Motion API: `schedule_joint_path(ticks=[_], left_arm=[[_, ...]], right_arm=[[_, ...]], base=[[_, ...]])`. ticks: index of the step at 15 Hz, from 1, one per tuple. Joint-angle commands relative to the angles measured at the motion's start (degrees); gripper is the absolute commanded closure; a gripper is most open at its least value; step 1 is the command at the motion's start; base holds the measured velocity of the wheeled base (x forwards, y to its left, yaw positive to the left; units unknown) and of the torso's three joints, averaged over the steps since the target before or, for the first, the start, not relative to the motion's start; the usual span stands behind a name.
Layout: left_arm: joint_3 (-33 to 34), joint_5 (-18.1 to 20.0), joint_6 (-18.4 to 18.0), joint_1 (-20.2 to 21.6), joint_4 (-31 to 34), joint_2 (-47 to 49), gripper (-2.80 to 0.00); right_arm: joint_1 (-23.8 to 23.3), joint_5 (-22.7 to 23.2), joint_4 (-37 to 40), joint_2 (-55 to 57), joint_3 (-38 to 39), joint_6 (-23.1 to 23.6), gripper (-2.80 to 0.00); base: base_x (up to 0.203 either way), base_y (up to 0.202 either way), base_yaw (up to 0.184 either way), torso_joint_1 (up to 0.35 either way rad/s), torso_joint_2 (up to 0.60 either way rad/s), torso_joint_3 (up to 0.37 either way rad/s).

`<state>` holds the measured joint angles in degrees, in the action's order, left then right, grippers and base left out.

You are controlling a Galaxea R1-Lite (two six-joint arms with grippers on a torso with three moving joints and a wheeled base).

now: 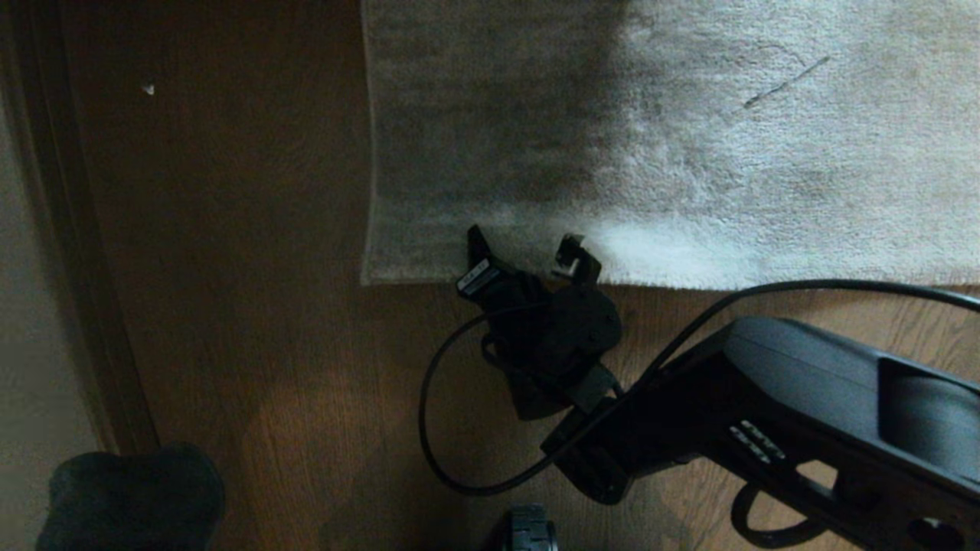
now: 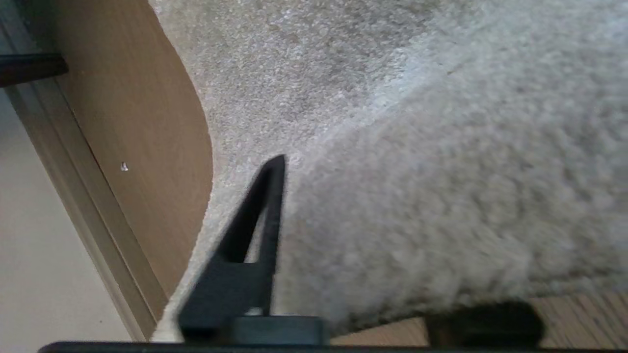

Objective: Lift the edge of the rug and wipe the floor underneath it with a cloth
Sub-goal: Lift up the carpet

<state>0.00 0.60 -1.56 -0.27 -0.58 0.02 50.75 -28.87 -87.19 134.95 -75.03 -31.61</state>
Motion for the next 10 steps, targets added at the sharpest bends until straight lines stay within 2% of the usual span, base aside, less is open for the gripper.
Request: schedule_joint_path(ticks=[1,10], left_arm=[[0.0,0.0,0.0,0.0,0.0,0.0,0.0],[0.0,0.0,0.0,0.0,0.0,0.0,0.0]], right_arm=[[0.0,-0.1,-2.8,0.1,0.8,-0.3,0.0],[0.0,-0.1,-2.8,-0.7,2.1,-0.5,0.0]], base=[[0.0,0.0,0.0,0.0,0.0,0.0],[0.0,0.0,0.0,0.0,0.0,0.0]])
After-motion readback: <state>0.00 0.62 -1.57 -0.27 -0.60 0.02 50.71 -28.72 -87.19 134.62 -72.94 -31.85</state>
